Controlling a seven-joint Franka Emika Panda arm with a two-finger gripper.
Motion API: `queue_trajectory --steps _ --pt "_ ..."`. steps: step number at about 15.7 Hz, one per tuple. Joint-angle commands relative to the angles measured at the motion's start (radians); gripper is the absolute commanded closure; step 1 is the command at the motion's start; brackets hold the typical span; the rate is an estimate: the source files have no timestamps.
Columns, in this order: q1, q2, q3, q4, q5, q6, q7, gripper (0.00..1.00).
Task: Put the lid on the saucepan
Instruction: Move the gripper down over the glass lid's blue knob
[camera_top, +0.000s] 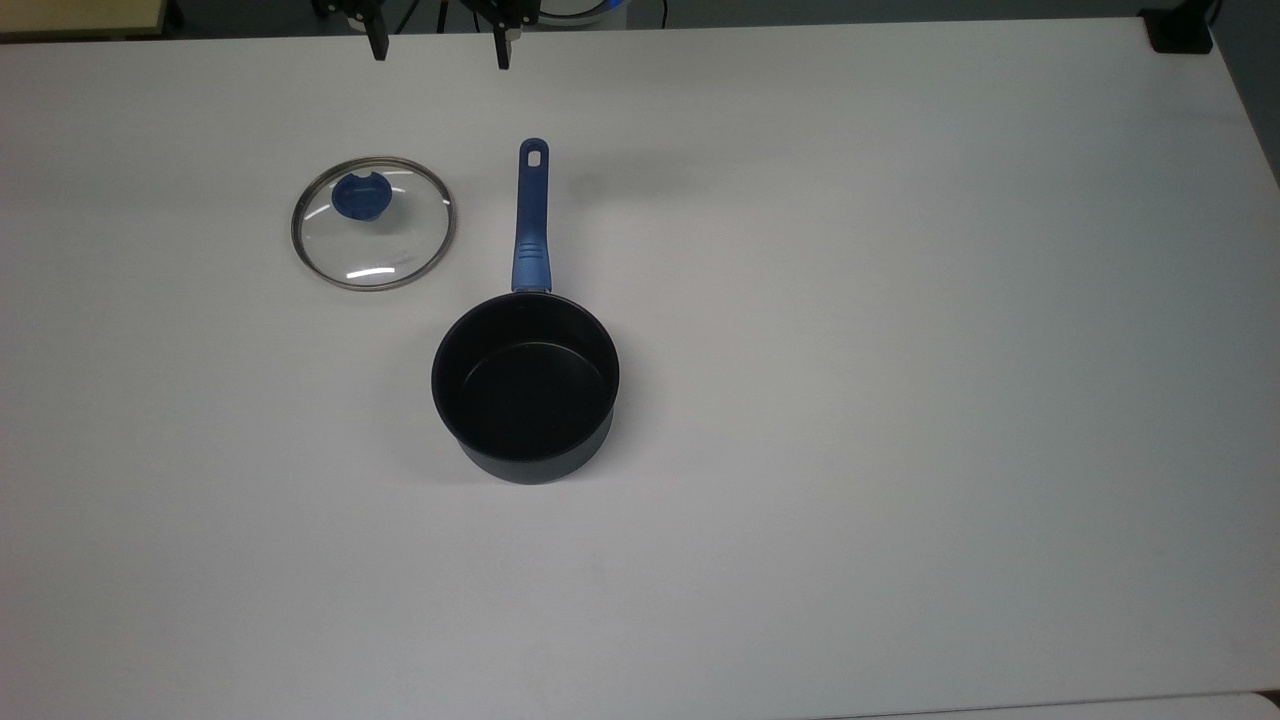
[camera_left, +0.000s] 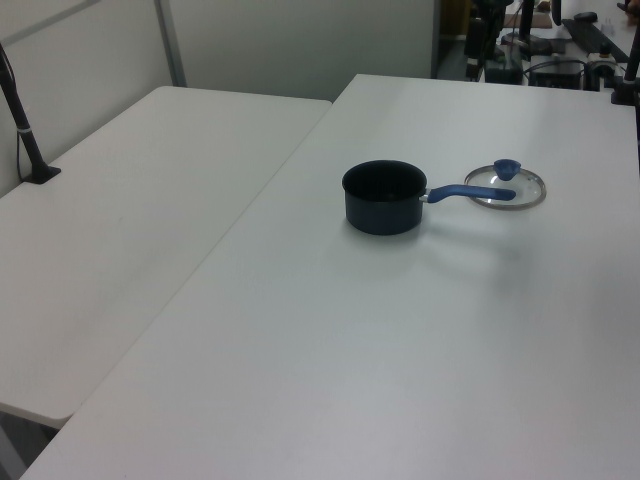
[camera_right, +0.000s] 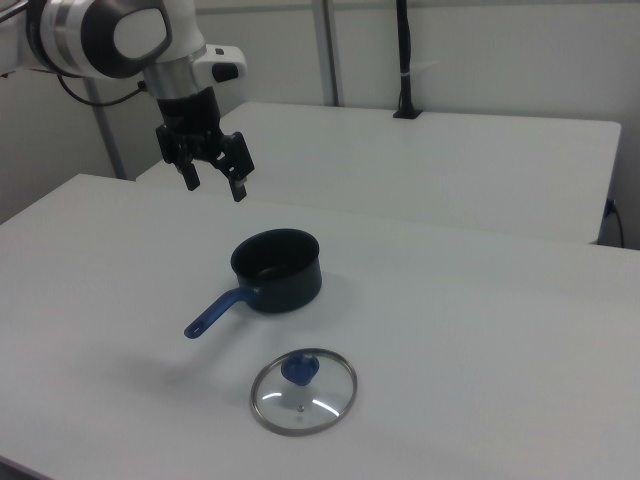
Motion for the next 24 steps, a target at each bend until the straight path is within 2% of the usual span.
queue_trajectory --steps 1,11,12,14,16,18,20,24 --pt "0.009 0.006 -0.006 0.013 -0.002 0.002 -0.006 0.00" --pt "-0.002 0.004 -0.016 0.007 -0.005 0.001 -0.024 0.00" --pt "-0.004 0.004 -0.019 -0.001 -0.013 0.002 -0.054 0.00" --pt "-0.014 0.006 -0.038 -0.013 -0.033 -0.001 -0.232 0.00" --pt "-0.022 0.001 -0.054 -0.056 -0.070 -0.050 -0.392 0.00" --pt "-0.039 0.003 -0.052 -0.088 -0.159 -0.081 -0.389 0.00" --pt "-0.077 0.007 -0.077 -0.149 -0.163 -0.058 -0.388 0.00" --pt "-0.119 0.012 -0.144 -0.306 -0.160 0.173 -0.389 0.00"
